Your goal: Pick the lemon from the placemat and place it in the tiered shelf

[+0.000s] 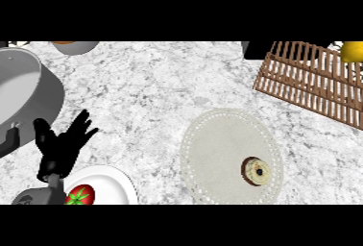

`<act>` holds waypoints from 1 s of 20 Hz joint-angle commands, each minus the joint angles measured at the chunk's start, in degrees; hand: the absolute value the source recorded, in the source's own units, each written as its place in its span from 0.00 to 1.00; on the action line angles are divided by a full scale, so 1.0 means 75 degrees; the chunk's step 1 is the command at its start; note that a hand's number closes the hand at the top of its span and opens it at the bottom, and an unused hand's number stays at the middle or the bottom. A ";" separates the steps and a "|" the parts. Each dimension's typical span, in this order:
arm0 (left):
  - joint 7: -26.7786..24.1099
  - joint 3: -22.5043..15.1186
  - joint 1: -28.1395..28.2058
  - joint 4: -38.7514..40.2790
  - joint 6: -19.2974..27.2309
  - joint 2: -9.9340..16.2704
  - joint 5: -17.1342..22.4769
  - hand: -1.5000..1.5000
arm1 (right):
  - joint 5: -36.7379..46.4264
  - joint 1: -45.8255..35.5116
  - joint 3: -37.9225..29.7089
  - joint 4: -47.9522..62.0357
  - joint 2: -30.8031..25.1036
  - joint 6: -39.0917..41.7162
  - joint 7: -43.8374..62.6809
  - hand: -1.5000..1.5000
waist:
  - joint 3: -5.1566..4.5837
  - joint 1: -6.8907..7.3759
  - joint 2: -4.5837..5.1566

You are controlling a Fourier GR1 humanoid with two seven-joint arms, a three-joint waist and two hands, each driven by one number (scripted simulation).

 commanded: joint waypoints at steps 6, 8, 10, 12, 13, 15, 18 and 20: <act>0.0119 0.0061 -0.0217 0.0356 0.0138 -0.0146 -0.0061 0.50 | -0.1218 -0.0614 -0.1153 0.0039 -0.0056 -0.0688 0.0253 0.00 | -0.0037 -0.0052 0.0025; 0.0392 -0.0063 0.0038 -0.0043 0.0014 -0.0097 -0.0029 0.50 | -0.1266 -0.0447 -0.1365 0.0201 -0.0183 -0.1122 0.0134 0.00 | -0.0033 -0.0003 0.0027; 0.0235 -0.0077 -0.0270 0.0348 0.0224 -0.0271 -0.0181 0.50 | -0.1061 -0.0418 -0.1174 -0.0349 -0.0061 -0.1591 0.0526 0.00 | -0.0040 -0.0115 0.0005; 0.0148 -0.0157 0.0119 0.0084 0.0148 -0.0265 -0.0220 0.50 | -0.0907 -0.0507 -0.1287 0.0187 -0.0831 -0.1640 0.0303 0.00 | -0.0037 -0.0022 0.0032; -0.0128 0.0048 0.0144 0.0503 -0.0062 -0.0136 -0.0094 0.50 | -0.0867 -0.0463 -0.1306 -0.0111 -0.1117 -0.1504 0.0611 0.00 | -0.0044 -0.0122 0.0014; 0.0044 0.0059 0.0122 0.0175 0.0033 -0.0107 -0.0110 0.50 | -0.0729 -0.0222 -0.1398 0.0094 -0.1187 -0.2026 0.0641 0.00 | -0.0038 -0.0064 0.0022; -0.0076 0.0165 -0.0137 0.0543 -0.0060 -0.0142 0.0001 0.50 | -0.1144 0.0038 -0.2072 0.0080 -0.1715 -0.2164 0.0516 0.00 | -0.0035 -0.0168 0.0028; -0.0327 0.0229 0.0281 0.0632 -0.0202 -0.0033 -0.0035 0.50 | -0.1375 0.0318 -0.2313 -0.0221 -0.2051 -0.1890 0.0736 0.00 | -0.0039 -0.0221 -0.0012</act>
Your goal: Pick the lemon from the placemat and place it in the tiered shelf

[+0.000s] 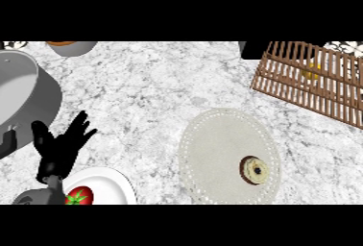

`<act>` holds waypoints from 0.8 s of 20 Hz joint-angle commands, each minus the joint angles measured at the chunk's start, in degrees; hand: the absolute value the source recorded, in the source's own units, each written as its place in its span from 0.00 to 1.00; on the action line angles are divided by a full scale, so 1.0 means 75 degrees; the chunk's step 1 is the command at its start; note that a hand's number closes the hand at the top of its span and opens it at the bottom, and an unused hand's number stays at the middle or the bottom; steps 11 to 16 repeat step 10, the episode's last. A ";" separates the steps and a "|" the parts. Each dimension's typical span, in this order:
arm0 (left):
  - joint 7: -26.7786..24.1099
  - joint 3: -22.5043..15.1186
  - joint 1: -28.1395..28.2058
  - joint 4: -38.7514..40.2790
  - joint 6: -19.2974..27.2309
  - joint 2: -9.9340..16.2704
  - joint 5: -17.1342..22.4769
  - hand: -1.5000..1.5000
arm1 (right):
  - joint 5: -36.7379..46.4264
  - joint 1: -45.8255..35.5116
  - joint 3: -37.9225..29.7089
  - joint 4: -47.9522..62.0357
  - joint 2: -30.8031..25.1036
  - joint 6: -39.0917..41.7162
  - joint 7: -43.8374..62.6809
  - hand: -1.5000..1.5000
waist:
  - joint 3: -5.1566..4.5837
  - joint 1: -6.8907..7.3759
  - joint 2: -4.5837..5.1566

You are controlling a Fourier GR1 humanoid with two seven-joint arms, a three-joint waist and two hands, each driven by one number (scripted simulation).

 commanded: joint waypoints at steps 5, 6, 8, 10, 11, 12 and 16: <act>0.0142 0.0096 0.0246 0.0137 -0.0338 0.0078 0.0194 0.50 | -0.1164 0.1485 -0.1232 -0.0351 -0.0996 0.0748 -0.0034 0.00 | -0.0037 -0.0070 0.0016; 0.0223 -0.0104 0.0542 -0.0300 -0.0047 -0.0084 -0.0036 0.50 | -0.1321 0.1450 -0.1250 -0.0551 -0.1365 0.1256 0.0285 0.00 | -0.0037 -0.0072 -0.0007; 0.0178 0.0067 0.0126 0.0019 -0.0021 0.0022 -0.0041 0.50 | -0.1795 0.1921 -0.1599 -0.0651 -0.1436 0.1755 0.0169 0.00 | -0.0037 -0.0116 0.0004; 0.0323 -0.0093 0.0327 -0.0259 0.0057 -0.0176 -0.0058 0.50 | -0.2024 0.2489 -0.2014 -0.0394 -0.1643 0.1893 -0.0450 0.00 | -0.0030 -0.0086 0.0008; 0.0323 -0.0093 0.0327 -0.0259 0.0057 -0.0176 -0.0058 0.50 | -0.2024 0.2489 -0.2014 -0.0394 -0.1643 0.1893 -0.0450 0.00 | -0.0030 -0.0086 0.0008; 0.0323 -0.0093 0.0327 -0.0259 0.0057 -0.0176 -0.0058 0.50 | -0.2024 0.2489 -0.2014 -0.0394 -0.1643 0.1893 -0.0450 0.00 | -0.0030 -0.0086 0.0008; 0.0323 -0.0093 0.0327 -0.0259 0.0057 -0.0176 -0.0058 0.50 | -0.2024 0.2489 -0.2014 -0.0394 -0.1643 0.1893 -0.0450 0.00 | -0.0030 -0.0086 0.0008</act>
